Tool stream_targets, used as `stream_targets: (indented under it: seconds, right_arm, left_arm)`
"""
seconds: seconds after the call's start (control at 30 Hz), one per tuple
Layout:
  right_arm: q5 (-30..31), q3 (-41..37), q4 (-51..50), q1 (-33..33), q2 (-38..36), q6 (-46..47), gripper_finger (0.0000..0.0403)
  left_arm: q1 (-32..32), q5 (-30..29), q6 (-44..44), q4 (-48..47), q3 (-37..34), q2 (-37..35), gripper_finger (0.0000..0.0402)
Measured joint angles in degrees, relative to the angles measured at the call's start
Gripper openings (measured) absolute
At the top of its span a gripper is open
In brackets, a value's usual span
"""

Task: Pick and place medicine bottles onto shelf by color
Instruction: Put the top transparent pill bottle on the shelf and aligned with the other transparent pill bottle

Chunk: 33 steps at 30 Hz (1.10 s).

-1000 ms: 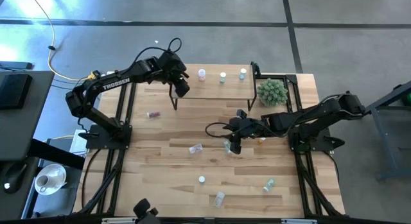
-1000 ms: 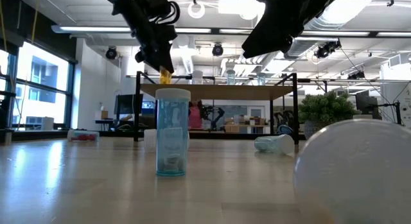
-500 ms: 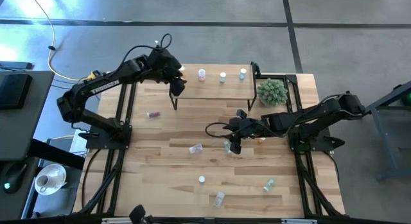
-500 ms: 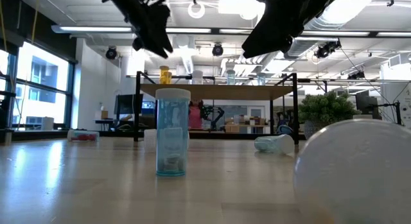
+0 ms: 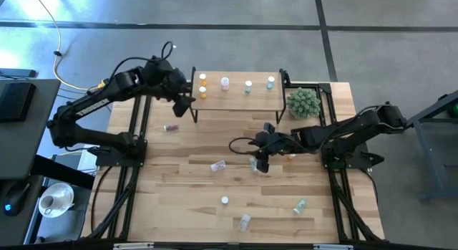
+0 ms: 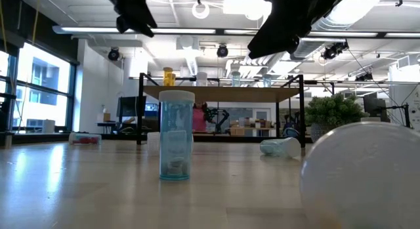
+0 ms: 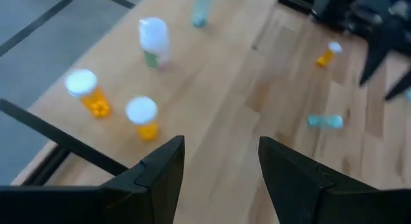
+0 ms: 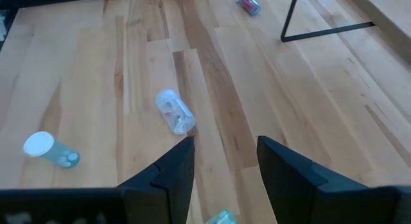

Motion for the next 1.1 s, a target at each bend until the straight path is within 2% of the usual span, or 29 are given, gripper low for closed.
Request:
stream_targets:
  seconds: [0.17, 0.53, 0.7, 0.9, 1.1]
  right_arm:
    - [-0.1, 0.0, 0.0, 1.9, 0.0, 0.0, 0.0161]
    - [-0.1, 0.0, 0.1, 3.3, 0.0, 0.0, 0.0161]
    - [-0.1, 0.0, 1.3, 2.0, 0.0, -3.6, 0.0161]
    - [-1.9, 0.0, 8.0, 0.2, 0.0, -9.3, 0.0164]
    - [-6.0, 2.0, 12.4, -3.0, 0.0, -14.6, 0.0194]
  left_arm:
    - [-3.4, 0.1, -0.1, 1.4, -7.6, -3.3, 0.0191]
    - [-10.9, 0.1, -7.1, 16.6, -26.6, -8.7, 0.0191]
    - [-16.4, 0.0, -10.8, 24.7, -32.8, -10.1, 0.0191]
    - [-23.7, -0.8, -13.3, 37.4, -39.5, -10.2, 0.0191]
    - [-27.7, -6.1, -13.3, 42.7, -42.5, -10.1, 0.0191]
